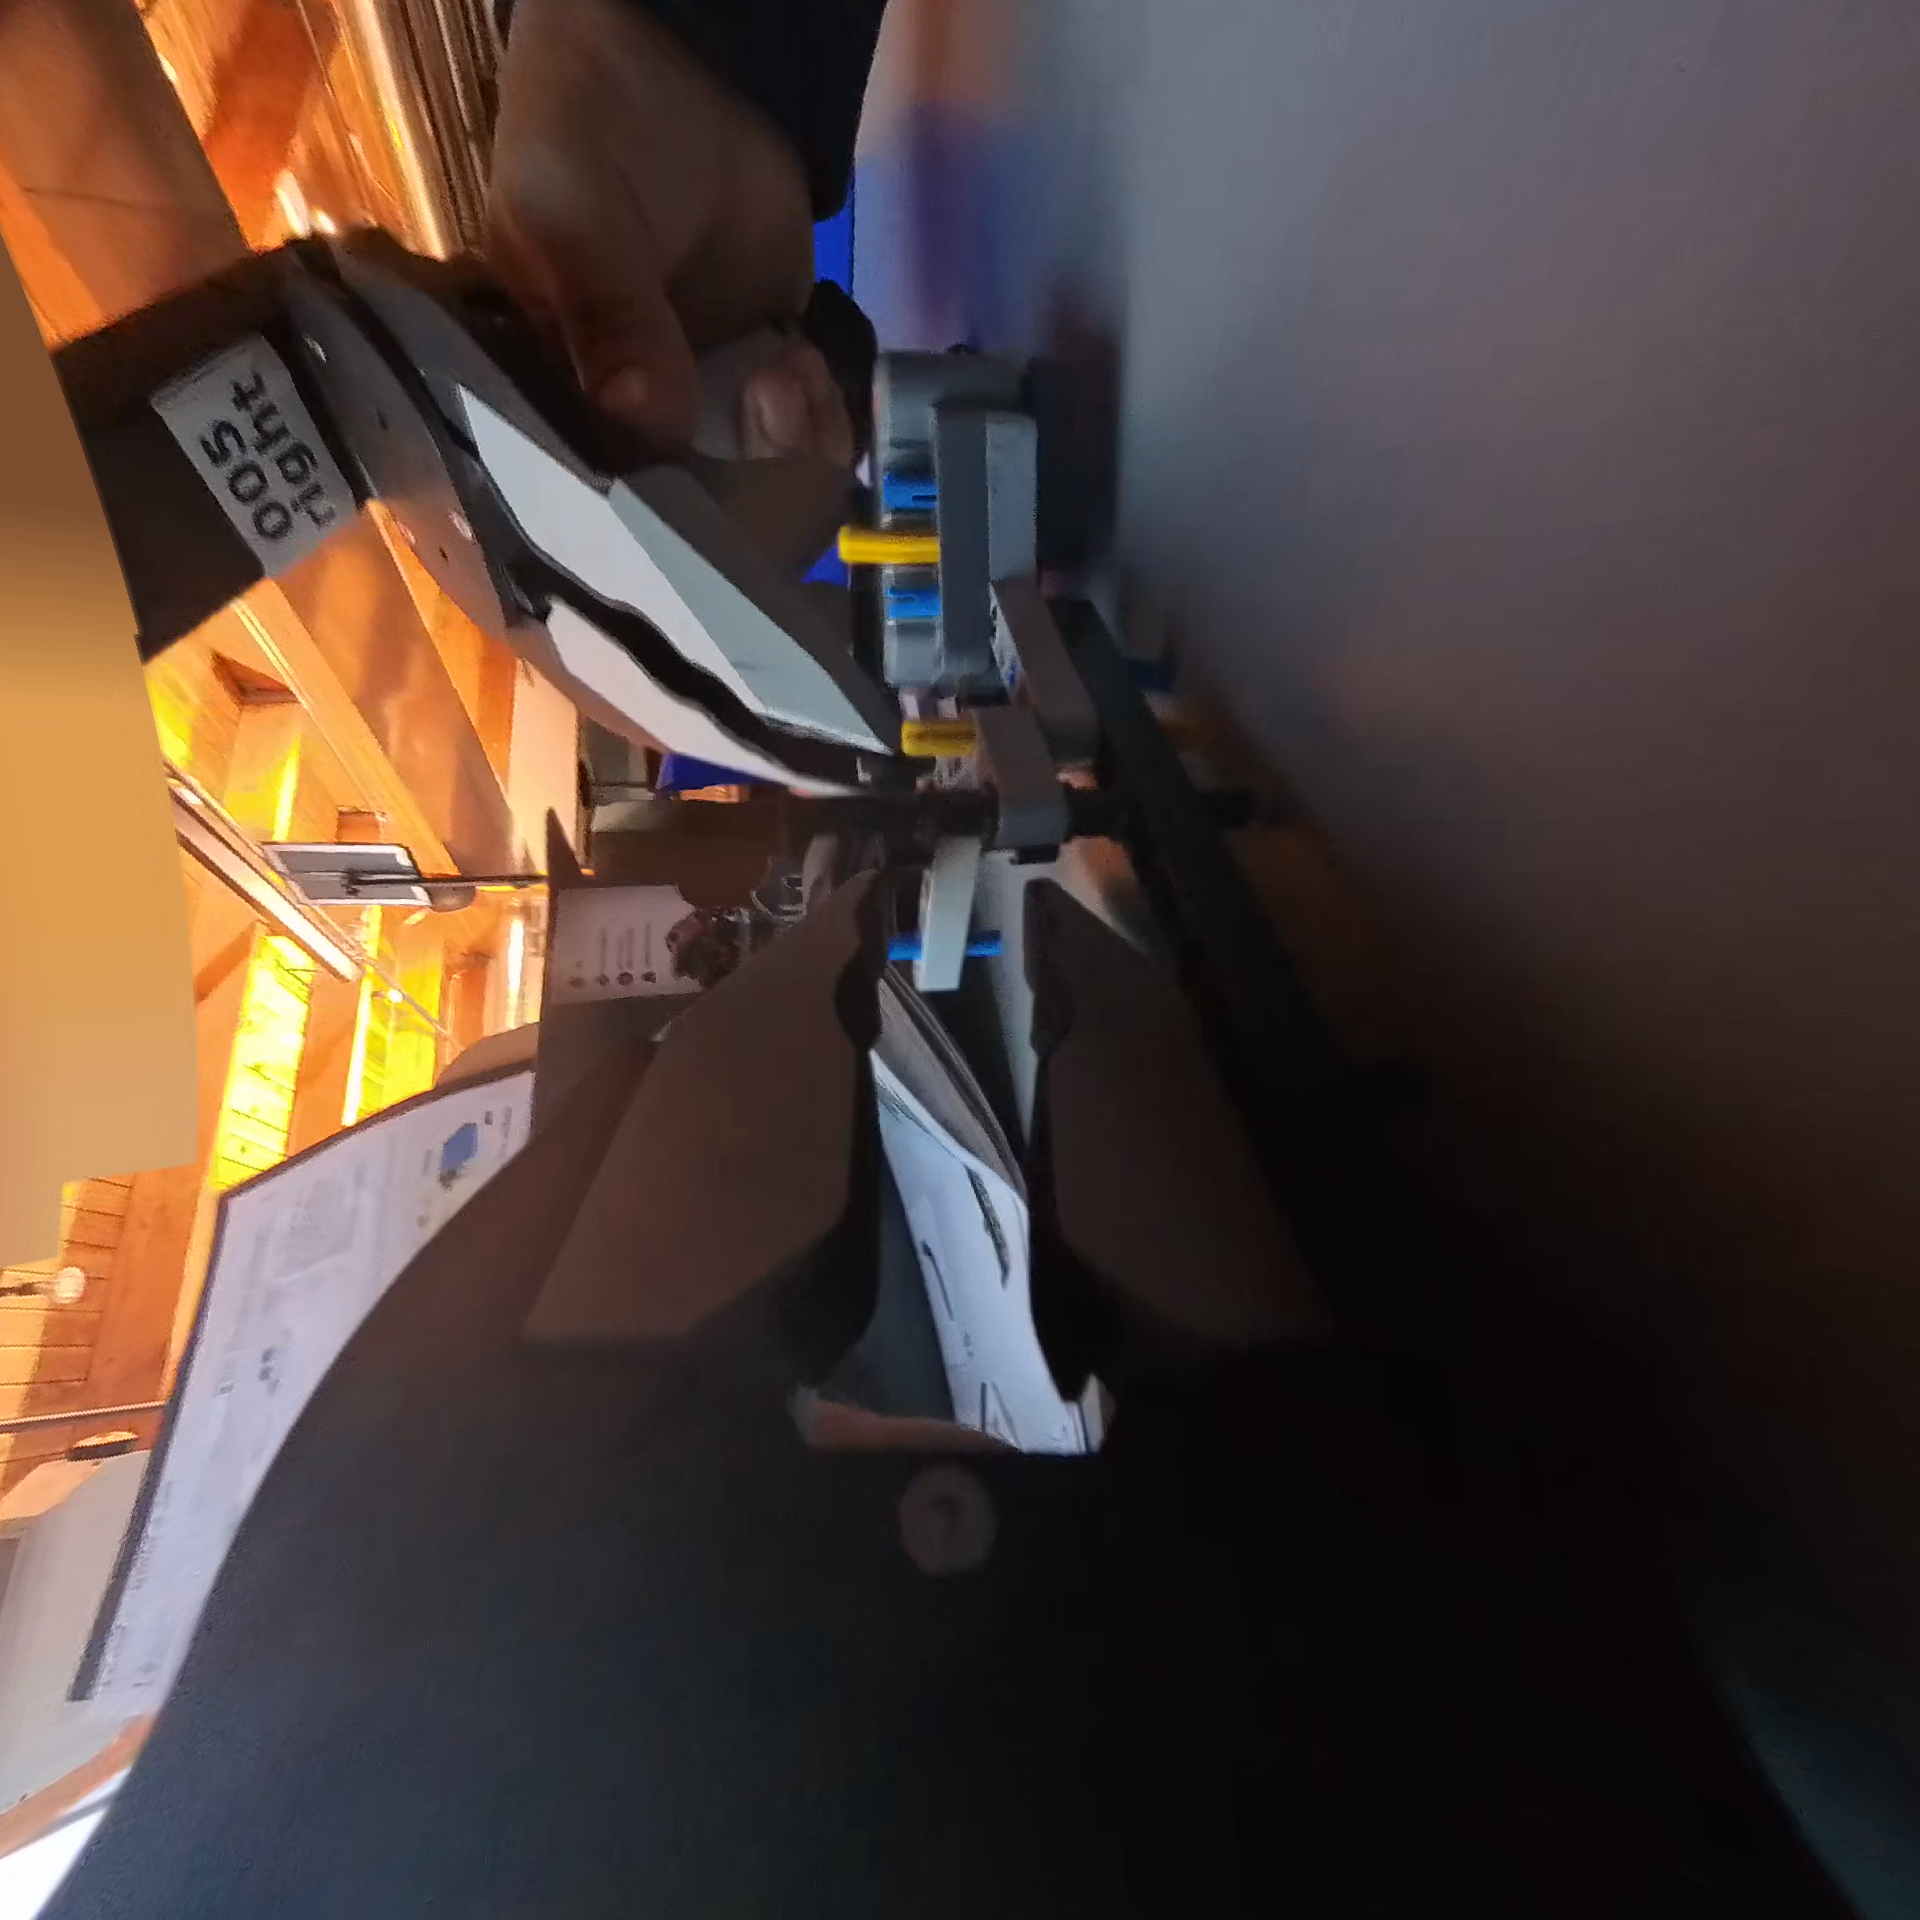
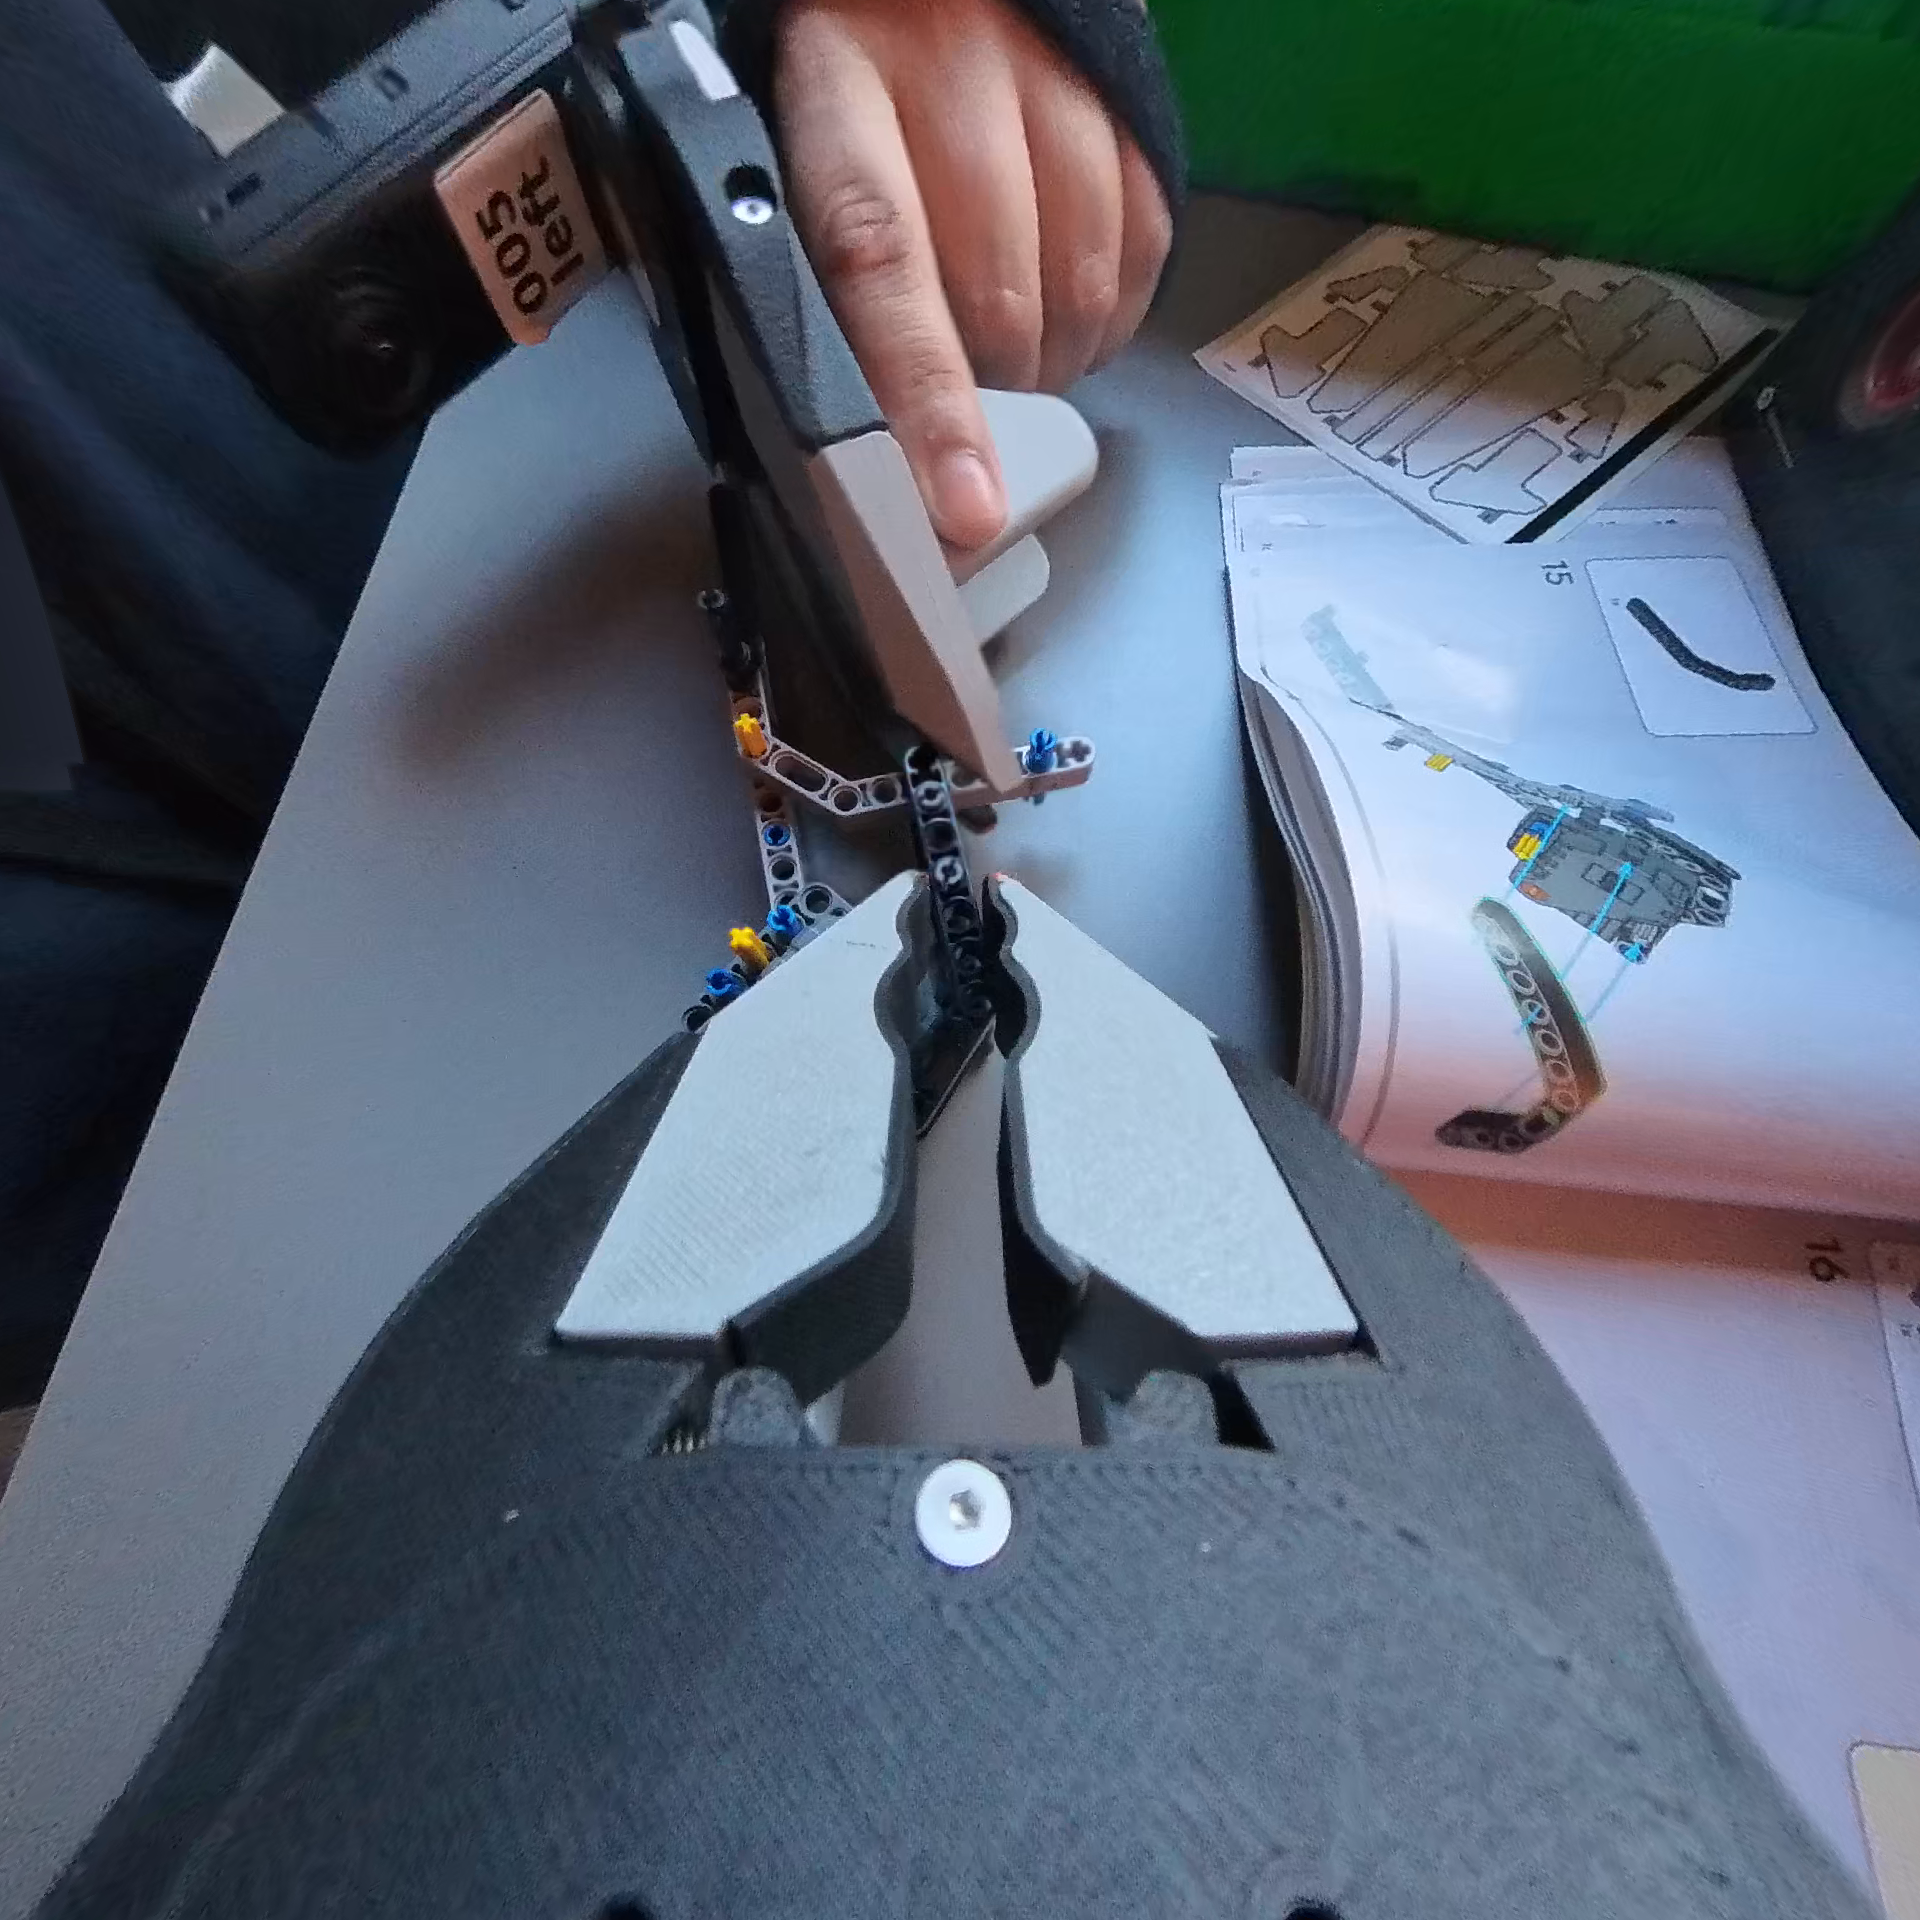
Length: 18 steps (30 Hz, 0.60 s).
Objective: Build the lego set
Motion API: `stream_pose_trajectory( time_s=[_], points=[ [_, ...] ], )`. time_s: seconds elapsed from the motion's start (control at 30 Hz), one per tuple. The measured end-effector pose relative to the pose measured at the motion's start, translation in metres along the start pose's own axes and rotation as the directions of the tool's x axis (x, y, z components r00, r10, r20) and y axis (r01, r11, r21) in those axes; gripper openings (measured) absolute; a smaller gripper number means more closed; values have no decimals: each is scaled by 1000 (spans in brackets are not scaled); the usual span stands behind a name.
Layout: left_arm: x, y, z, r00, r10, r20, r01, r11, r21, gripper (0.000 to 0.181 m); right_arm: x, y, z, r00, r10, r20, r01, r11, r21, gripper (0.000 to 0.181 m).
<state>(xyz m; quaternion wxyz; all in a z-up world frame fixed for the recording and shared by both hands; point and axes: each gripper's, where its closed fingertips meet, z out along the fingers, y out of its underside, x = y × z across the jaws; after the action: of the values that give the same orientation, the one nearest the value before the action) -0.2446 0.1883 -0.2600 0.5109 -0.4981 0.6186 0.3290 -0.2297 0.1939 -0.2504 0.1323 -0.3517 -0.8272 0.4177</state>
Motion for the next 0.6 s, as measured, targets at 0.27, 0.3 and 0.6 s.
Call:
stream_pose_trajectory(
  time_s=[0.27, 0.3, 0.6],
  points=[
    [-10, 0, -24, 718, -634, -289, 658, 753, -17, 13, -1, -1, 1, 999, -39, -13, 39, 999, -4, 5],
    [-16, 2, -22, 658, -698, -283, 719, 694, -39, 14, 0, -1, 0, 999, -43, -17, 42, 999, -9, 5],
    [-18, -11, -6, 255, -877, -407, 907, 363, -213, 5, 0, -1, 3, 997, -62, -36, 61, 998, -28, 5]
  ],
)
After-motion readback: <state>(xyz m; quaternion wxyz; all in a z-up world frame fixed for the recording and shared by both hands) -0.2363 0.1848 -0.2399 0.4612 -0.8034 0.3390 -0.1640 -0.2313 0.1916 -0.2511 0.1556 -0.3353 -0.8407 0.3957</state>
